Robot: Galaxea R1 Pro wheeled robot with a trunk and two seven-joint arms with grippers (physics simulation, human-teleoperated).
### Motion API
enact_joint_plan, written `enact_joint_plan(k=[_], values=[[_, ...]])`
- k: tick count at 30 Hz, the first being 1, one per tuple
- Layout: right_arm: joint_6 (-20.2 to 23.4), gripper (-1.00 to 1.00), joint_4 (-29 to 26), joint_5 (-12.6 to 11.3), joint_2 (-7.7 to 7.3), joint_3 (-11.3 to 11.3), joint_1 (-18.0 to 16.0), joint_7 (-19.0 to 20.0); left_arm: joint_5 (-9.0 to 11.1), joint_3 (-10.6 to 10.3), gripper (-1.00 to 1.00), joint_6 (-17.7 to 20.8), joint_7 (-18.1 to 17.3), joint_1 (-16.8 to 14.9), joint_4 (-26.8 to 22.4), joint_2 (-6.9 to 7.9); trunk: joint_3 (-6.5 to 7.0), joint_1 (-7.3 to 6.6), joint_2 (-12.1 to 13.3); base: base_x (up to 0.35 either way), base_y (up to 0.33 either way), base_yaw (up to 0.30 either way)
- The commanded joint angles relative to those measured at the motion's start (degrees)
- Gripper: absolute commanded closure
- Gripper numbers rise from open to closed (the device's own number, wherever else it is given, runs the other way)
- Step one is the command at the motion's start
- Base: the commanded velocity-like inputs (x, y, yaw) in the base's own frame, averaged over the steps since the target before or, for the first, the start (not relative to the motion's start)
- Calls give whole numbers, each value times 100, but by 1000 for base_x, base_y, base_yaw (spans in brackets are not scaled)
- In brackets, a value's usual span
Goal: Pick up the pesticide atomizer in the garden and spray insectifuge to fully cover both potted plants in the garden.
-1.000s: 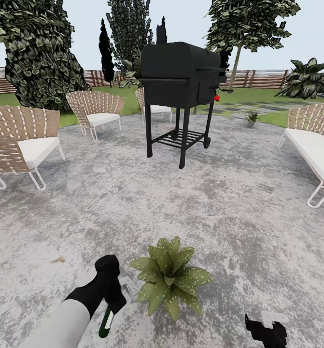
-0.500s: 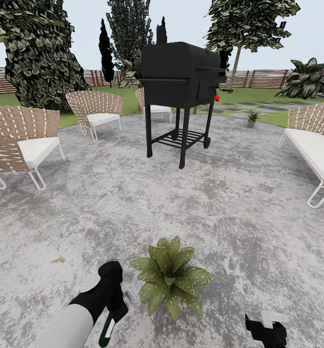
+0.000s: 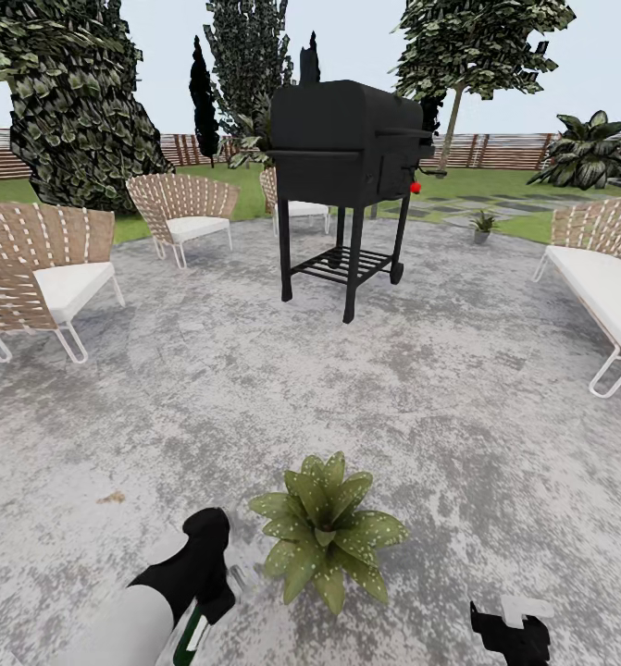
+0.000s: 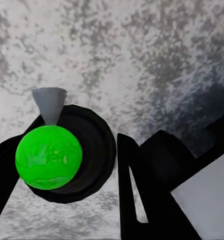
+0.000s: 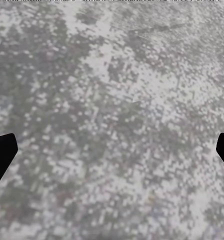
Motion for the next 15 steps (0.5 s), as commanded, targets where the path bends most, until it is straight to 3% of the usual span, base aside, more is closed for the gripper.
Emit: enact_joint_plan(k=[1, 3, 6, 7, 8, 11, 15], values=[[-21, -100, 5, 61, -1, -31, -8, -32, -12, -4, 100, 43, -54, -1, 1, 67, -5, -1, -2, 0, 0, 0], [-26, -100, -10, 56, -1, -31, -7, -32, 112, -7, 100, 40, -54, -1, 6, 95, -5, -1, -2, 0, 0, 0], [-28, -100, -19, 52, 1, -31, -6, -39, 334, -25, 100, 32, -50, -1, -3, 23, -5, -1, -2, 0, 0, 0], [-28, -100, -20, 52, 1, -31, -5, -37, 356, -26, 100, 29, -50, -1, -28, -28, -5, -1, -2, 0, 0, 0], [-28, -100, -20, 52, 1, -31, -6, -40, 371, -35, 100, 30, -46, -4, -70, -197, -5, -1, -2, 0, 0, 0], [-28, -100, -19, 53, 1, -31, -7, -41, 375, -13, 100, 33, -36, -10, -100, -224, -5, -1, -2, -12, 0, 0], [-28, -100, -14, 59, 1, -31, -9, -35, 379, -11, 100, 29, -28, -10, -105, -227, 8, -1, -2, -282, 0, -124]])
